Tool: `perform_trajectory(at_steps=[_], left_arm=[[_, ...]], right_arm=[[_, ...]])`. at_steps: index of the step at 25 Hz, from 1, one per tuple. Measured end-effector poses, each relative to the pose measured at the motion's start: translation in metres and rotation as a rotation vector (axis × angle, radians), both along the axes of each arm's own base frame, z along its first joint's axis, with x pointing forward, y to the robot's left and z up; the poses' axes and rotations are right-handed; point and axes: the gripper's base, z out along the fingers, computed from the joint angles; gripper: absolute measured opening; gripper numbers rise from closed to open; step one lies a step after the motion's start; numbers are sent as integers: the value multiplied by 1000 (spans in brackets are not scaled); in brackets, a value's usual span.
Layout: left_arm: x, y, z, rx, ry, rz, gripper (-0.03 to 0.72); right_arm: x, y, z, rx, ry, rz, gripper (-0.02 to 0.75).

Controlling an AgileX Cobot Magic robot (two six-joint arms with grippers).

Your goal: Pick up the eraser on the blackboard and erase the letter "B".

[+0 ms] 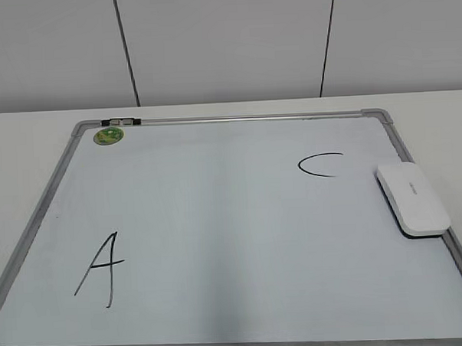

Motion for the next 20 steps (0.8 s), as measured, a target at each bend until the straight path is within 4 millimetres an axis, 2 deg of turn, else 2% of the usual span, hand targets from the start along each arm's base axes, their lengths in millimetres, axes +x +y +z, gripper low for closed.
perform_trajectory(at_steps=[3, 20], left_arm=[[-5, 0, 0, -1, -28, 14, 480], [-5, 0, 0, -4, -29, 27, 480]], right_arm=[[-4, 0, 0, -2, -21, 0, 592], [-4, 0, 0, -5, -23, -2, 592]])
